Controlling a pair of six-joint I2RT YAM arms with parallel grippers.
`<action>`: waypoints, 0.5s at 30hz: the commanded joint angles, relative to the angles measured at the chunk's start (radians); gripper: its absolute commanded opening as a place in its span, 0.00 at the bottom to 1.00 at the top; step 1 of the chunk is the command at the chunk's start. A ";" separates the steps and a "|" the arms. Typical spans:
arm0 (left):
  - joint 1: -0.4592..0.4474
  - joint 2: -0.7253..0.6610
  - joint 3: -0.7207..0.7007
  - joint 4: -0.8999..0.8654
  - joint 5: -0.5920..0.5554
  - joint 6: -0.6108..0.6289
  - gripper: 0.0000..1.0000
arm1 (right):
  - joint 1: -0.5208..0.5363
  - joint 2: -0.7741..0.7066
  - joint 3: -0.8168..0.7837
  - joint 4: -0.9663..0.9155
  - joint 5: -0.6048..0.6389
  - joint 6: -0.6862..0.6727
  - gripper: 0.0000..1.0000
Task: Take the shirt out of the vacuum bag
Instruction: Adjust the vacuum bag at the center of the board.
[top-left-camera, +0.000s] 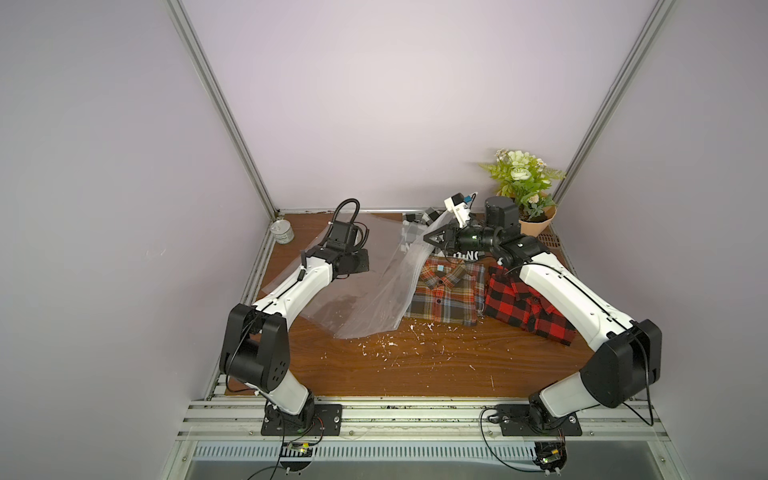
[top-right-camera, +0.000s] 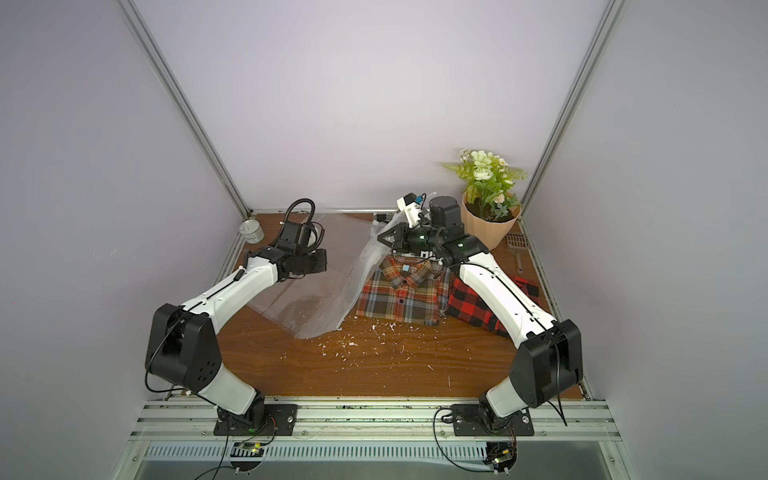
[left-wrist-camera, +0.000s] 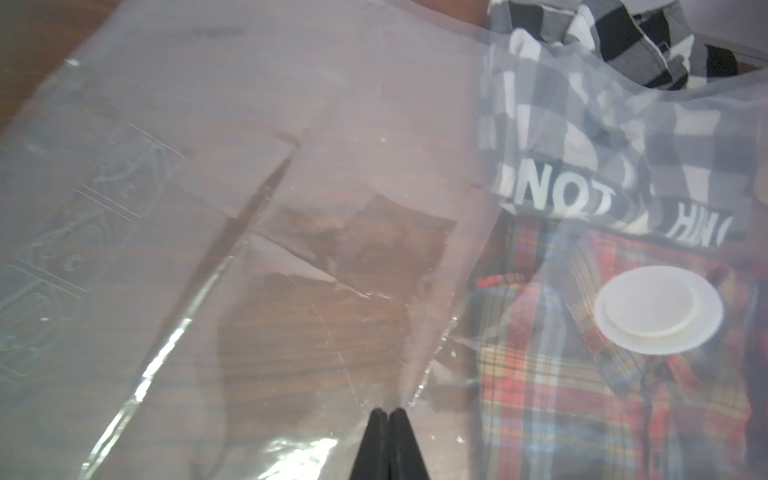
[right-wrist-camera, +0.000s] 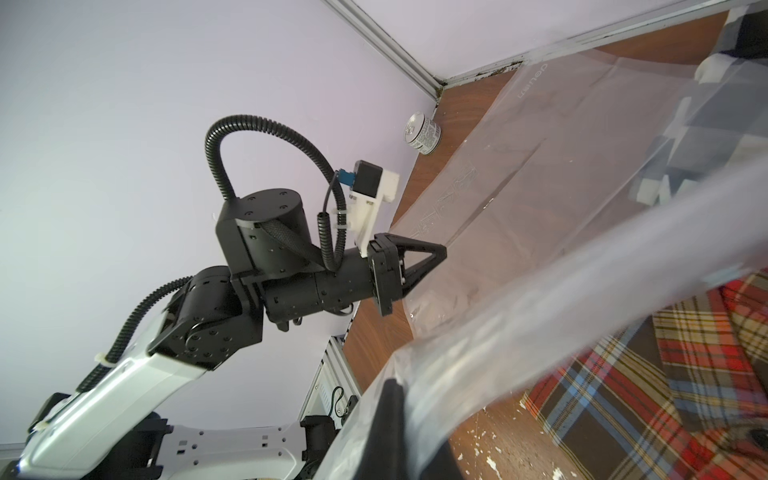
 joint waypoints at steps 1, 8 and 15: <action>0.007 0.030 -0.035 -0.067 -0.040 0.013 0.04 | -0.020 -0.039 0.063 0.015 -0.087 -0.023 0.00; -0.053 0.016 -0.139 -0.020 -0.049 -0.011 0.03 | -0.019 0.022 0.177 -0.015 -0.147 -0.021 0.00; -0.126 0.017 -0.210 0.031 -0.028 -0.053 0.02 | -0.013 0.109 0.315 -0.118 -0.167 -0.070 0.00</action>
